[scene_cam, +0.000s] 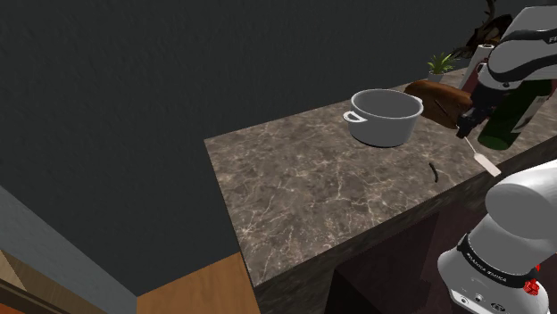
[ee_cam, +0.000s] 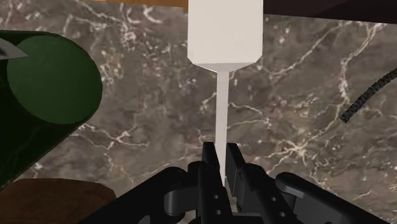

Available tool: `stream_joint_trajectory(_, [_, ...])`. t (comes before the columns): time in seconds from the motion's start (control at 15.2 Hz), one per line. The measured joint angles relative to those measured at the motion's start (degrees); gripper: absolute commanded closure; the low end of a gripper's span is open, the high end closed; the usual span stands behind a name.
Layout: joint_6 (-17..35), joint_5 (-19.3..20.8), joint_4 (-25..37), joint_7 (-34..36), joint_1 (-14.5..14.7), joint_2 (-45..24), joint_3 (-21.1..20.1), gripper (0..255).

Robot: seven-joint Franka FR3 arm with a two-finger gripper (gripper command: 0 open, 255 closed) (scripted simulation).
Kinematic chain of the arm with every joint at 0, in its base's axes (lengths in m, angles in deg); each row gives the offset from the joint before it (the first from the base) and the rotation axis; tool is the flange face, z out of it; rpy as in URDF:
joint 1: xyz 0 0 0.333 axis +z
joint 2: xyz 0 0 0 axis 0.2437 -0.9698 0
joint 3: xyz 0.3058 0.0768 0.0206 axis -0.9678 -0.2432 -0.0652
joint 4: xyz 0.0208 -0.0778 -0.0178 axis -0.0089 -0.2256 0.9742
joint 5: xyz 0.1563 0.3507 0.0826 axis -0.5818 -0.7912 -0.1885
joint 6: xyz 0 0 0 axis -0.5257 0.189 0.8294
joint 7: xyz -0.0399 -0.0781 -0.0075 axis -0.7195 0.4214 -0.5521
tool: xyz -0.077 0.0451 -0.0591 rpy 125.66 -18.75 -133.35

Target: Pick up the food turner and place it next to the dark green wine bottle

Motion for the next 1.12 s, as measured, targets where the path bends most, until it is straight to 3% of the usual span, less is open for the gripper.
stream_joint_trajectory(0.53, [7.60, 1.78, -3.54, -0.06, 0.07, -4.09, 2.89, 255])
stream_joint_trajectory(0.92, [8.08, 1.87, -3.70, -0.06, 0.11, -4.38, 3.06, 255])
stream_joint_trajectory(0.99, [8.08, 1.87, -3.70, -0.06, 0.11, -4.38, 3.06, 0])
stream_joint_trajectory(1.12, [8.08, 1.87, -3.70, -0.06, 0.11, -4.38, 3.06, 0])
